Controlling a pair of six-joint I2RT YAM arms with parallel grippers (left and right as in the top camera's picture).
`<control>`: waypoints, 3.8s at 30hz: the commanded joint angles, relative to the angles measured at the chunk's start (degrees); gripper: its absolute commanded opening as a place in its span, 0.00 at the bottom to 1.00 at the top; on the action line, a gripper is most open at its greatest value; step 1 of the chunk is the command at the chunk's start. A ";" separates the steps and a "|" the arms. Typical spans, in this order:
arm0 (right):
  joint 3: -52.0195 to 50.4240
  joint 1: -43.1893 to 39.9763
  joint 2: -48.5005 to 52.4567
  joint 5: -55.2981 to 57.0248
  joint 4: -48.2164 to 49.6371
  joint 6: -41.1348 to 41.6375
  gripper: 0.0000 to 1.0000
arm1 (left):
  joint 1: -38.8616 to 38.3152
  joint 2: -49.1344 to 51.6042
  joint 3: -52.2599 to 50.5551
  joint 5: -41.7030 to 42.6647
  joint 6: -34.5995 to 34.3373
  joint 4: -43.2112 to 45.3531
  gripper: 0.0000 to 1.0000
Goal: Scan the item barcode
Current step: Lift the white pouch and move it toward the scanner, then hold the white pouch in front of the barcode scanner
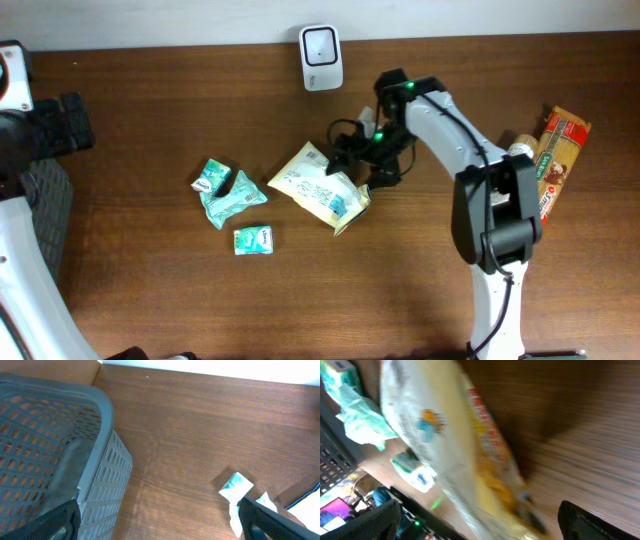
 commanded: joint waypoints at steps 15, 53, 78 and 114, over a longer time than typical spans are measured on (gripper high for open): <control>-7.65 5.92 -0.63 8.13 14.93 -8.07 0.42 | 0.35 0.09 0.09 0.59 0.72 0.07 0.99; 16.94 -3.19 -0.72 -0.44 -11.96 -33.59 0.80 | 0.35 0.09 0.09 0.59 0.70 0.07 0.99; -12.66 5.20 -1.03 -2.64 28.33 -5.84 0.04 | 0.35 0.09 0.09 0.61 0.72 0.07 0.99; 10.80 8.85 -9.68 74.79 40.48 -55.56 0.04 | 0.35 0.09 0.09 0.61 0.72 0.07 0.99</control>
